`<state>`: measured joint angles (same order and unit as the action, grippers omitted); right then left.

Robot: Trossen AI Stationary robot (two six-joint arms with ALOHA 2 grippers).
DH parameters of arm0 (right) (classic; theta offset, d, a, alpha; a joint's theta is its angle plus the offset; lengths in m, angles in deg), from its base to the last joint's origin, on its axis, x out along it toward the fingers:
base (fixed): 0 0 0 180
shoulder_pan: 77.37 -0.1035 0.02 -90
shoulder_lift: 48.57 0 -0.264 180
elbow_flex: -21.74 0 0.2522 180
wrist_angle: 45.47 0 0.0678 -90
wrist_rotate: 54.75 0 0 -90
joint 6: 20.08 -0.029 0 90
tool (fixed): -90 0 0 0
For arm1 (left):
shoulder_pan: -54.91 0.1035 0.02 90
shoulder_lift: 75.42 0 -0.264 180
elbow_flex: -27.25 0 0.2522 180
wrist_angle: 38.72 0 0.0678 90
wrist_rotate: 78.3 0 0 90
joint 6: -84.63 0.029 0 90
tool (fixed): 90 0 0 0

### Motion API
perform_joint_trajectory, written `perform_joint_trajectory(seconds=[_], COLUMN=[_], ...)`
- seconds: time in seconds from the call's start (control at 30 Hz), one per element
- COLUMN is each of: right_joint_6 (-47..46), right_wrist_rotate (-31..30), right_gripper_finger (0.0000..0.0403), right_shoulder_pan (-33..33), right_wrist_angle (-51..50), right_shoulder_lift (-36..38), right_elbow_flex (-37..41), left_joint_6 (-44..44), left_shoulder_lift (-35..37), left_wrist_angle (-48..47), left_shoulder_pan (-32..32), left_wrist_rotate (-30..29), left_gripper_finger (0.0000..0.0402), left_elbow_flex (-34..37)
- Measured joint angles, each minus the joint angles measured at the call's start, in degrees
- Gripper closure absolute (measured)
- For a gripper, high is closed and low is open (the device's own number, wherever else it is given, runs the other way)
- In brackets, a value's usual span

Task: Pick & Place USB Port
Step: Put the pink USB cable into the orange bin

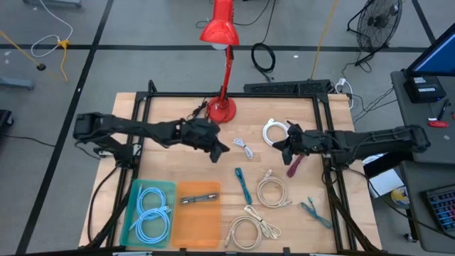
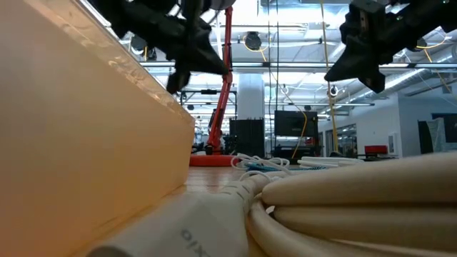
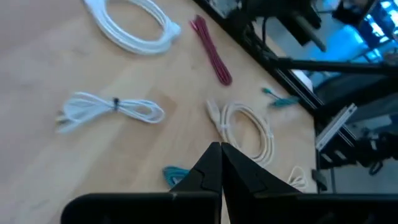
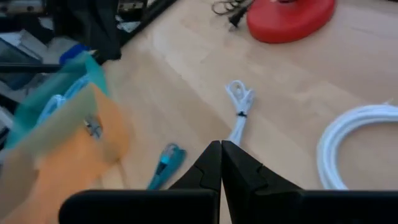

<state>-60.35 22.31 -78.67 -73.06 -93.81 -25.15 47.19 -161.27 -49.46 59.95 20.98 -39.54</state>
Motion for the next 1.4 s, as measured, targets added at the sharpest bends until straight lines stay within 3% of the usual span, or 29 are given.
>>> perform_joint_trajectory(seconds=[0.17, 0.4, 0.6, 0.87, 1.07, 1.4], right_joint_6=[1.17, 2.52, 1.89, -20.84, -31.66, -35.59], right_wrist_rotate=[5.55, 7.25, 7.52, 21.34, 23.76, 28.21], right_gripper_finger=[0.0403, 0.04, 0.0352, 0.0289, 0.0269, 0.0221], right_shoulder_pan=[2.58, 5.42, 6.83, 9.83, 9.05, 9.04], right_wrist_angle=[-4.76, -13.77, -20.7, -33.1, -33.29, -38.9], right_shoulder_lift=[-0.16, -0.35, -0.75, -3.85, -4.37, -4.39], right_elbow_flex=[0.0, 0.0, 0.0, 0.02, 0.02, 0.02], left_joint_6=[1.87, 4.57, 3.83, 3.53, 5.1, 5.94], left_shoulder_lift=[-2.39, -2.43, -2.43, -2.43, -2.43, -2.43], left_wrist_angle=[-0.52, -1.97, -2.94, -2.92, -2.91, -2.96], left_shoulder_pan=[-1.88, -4.09, -4.12, -4.37, -4.88, -6.53], left_wrist_rotate=[1.48, 0.79, -1.46, -1.91, -4.78, -6.86], left_gripper_finger=[0.0393, 0.0392, 0.0392, 0.0392, 0.0392, 0.0392], left_elbow_flex=[0.0, 0.02, 0.02, 0.02, 0.02, 0.02])
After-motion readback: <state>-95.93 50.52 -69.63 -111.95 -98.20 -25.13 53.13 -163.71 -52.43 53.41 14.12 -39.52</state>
